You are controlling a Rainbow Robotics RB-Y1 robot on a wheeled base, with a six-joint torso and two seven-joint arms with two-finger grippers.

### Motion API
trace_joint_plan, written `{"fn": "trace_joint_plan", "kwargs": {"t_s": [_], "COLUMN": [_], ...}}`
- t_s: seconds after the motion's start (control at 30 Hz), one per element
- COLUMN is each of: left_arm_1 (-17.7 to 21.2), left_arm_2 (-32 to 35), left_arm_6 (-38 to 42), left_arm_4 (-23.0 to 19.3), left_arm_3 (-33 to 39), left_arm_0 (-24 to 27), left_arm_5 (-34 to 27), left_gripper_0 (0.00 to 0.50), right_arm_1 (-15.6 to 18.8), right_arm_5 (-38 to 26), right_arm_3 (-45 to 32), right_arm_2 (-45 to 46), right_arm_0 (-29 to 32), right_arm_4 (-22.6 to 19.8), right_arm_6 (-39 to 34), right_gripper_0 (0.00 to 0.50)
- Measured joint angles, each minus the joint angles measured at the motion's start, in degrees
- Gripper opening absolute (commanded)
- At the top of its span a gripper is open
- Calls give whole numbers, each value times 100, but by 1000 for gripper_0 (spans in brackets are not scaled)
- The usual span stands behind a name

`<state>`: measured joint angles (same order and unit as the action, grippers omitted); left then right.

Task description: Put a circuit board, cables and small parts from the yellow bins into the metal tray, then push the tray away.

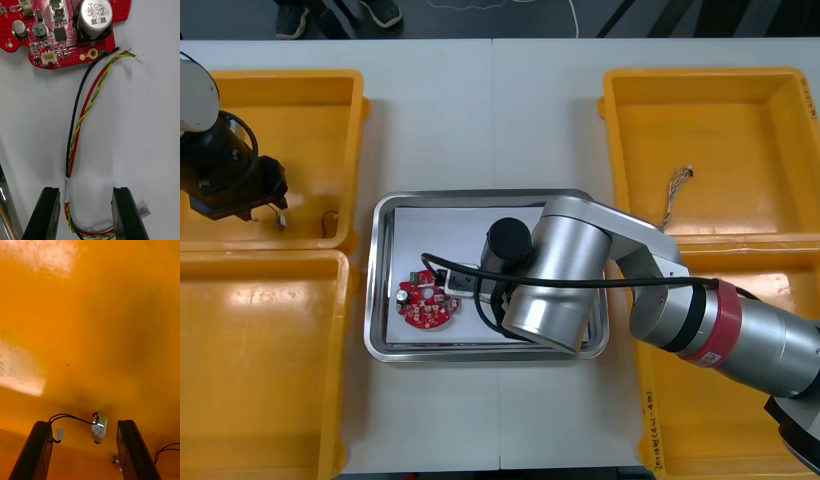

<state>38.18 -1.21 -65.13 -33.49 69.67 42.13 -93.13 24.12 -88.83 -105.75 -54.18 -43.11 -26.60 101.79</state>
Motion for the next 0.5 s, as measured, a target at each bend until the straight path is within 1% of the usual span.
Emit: {"fn": "trace_joint_plan", "kwargs": {"t_s": [0.17, 0.33, 0.5], "left_arm_1": [-119, -176, -229], "left_arm_2": [0, 0, 0], "left_arm_6": [0, 0, 0], "left_arm_4": [62, 94, 130], "left_arm_3": [-46, -52, -57], "left_arm_0": [0, 0, 0], "left_arm_5": [71, 137, 171], "left_gripper_0": [500, 500, 500], "right_arm_1": [3, 3, 3], "right_arm_5": [-154, -659, -1090], "right_arm_3": [0, -11, -102], "right_arm_2": [118, 451, 982], "right_arm_0": [-77, -166, -238], "right_arm_4": [-233, -406, -627], "right_arm_6": [0, 0, 0], "right_gripper_0": [401, 400, 399]}}
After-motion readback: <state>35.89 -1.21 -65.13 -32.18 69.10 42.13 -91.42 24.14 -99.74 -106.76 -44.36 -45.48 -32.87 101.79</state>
